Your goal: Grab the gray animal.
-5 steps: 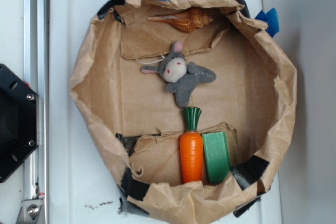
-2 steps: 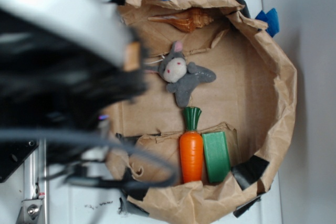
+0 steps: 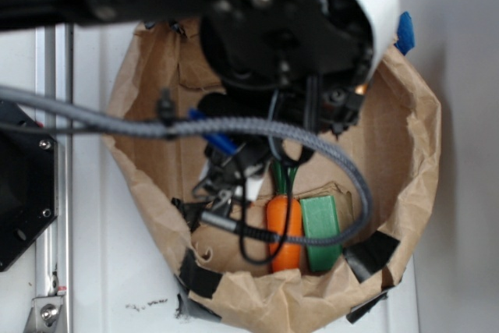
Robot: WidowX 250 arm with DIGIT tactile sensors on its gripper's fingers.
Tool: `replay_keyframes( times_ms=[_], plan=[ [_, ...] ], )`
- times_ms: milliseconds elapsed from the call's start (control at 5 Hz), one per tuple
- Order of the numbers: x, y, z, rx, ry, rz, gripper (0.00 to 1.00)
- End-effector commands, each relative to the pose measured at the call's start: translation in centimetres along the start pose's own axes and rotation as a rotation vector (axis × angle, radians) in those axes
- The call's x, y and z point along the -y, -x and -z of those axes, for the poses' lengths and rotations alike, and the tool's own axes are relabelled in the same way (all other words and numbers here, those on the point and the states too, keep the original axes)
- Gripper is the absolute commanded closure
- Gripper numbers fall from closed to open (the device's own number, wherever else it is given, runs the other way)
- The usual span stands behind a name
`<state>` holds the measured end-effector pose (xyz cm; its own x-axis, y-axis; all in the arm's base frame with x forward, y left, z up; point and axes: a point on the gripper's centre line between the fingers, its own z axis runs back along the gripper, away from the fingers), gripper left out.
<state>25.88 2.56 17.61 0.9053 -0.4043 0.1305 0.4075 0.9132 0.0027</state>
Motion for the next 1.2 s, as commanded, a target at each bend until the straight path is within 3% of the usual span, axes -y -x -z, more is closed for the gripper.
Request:
replay_keyframes(
  times_ms=[0,400,600,1000],
  plan=[
    [0.6,-0.6,2.1,0.05,-0.025,0.149,0.0],
    [0.6,-0.6,2.1,0.05,-0.025,0.149,0.0],
    [0.2,0.4,6.9,0.057,-0.016,0.216,0.0],
    [-0.7,0.9,12.0,0.013,0.037,0.295,0.0]
  ],
)
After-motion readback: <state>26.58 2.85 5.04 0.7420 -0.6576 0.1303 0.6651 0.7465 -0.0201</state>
